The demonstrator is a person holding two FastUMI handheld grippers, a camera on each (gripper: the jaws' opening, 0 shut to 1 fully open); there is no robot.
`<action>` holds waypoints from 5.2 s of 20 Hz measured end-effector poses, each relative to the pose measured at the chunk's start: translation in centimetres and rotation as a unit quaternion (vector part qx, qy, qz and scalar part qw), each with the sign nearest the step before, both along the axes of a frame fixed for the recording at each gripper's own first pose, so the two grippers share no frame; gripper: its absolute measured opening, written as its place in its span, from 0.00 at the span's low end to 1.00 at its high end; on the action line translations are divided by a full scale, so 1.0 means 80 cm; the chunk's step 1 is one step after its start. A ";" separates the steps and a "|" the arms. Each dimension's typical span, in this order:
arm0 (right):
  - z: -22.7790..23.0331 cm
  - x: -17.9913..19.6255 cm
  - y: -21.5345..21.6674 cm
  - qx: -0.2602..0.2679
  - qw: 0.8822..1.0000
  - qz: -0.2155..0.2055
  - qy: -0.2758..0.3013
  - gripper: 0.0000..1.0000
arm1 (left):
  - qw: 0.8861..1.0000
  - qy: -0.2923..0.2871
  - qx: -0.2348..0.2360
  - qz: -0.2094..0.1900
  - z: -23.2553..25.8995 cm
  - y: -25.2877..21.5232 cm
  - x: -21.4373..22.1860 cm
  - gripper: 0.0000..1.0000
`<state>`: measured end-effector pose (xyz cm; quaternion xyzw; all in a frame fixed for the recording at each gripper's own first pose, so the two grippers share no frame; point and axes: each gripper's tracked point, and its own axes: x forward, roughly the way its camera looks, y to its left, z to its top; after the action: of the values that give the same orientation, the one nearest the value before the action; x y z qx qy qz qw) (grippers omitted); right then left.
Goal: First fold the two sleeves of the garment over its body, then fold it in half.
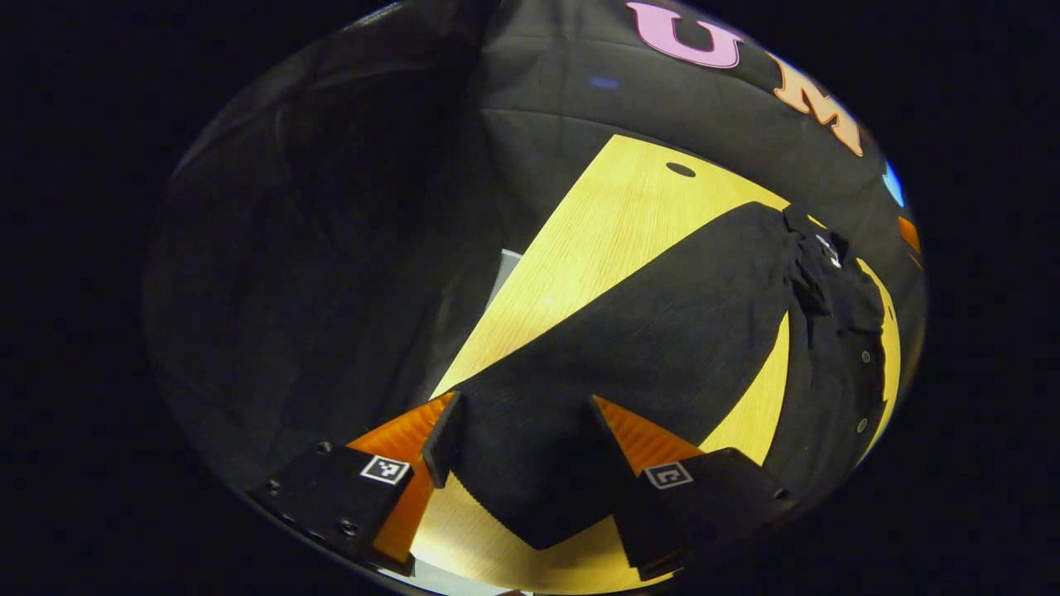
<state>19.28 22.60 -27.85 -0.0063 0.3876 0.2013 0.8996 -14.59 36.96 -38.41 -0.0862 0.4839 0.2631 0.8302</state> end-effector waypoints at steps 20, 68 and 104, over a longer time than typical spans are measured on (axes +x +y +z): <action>0.076 -0.039 -0.138 0.006 0.997 -0.041 -0.068 0.98 | 0.989 -0.108 0.056 -0.085 0.115 -0.074 0.117 0.00; 0.045 -0.149 -0.409 0.004 0.983 -0.175 -0.045 0.98 | 0.903 -0.187 0.017 -0.385 0.135 -0.541 0.444 0.93; -0.081 -0.379 -0.314 -0.095 0.977 -0.064 0.177 0.98 | 0.971 -0.041 0.048 -0.231 0.059 -0.267 0.001 0.94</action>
<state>-11.01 -2.52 -34.35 -0.0308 0.5579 0.1033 0.8229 -14.48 15.62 -33.72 0.0576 0.4429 0.0830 0.8908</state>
